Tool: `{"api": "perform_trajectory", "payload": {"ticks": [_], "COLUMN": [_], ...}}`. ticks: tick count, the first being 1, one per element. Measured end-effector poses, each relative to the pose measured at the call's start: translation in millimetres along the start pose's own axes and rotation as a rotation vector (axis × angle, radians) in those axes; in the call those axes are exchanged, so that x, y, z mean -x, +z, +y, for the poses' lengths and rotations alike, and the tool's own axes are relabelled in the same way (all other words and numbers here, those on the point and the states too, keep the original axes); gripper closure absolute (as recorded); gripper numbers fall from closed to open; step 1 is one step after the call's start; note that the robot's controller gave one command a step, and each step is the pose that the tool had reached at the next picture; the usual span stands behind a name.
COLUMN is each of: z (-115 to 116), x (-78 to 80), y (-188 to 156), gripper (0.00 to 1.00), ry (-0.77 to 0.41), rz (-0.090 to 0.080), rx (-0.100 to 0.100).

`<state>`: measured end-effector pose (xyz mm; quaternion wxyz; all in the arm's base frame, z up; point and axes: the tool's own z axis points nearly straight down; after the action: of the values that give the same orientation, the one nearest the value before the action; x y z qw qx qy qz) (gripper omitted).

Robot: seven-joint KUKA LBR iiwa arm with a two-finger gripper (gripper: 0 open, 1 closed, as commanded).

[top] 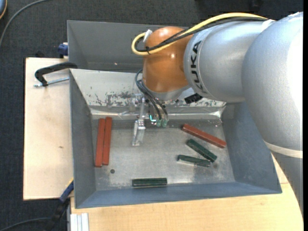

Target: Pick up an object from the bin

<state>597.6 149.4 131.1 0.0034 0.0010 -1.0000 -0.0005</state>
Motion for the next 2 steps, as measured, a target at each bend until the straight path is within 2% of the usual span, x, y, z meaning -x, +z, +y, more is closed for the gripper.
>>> {"api": "perform_trajectory", "payload": {"ticks": [1,2], "z": [68.7,-73.5], "x": [-102.6,-61.6], "y": [-34.1,55.7], "gripper": [0.0,0.0], "ry": [-0.212,-0.303], "rz": [-0.005,-0.003], "rx": [0.001,-0.006]}}
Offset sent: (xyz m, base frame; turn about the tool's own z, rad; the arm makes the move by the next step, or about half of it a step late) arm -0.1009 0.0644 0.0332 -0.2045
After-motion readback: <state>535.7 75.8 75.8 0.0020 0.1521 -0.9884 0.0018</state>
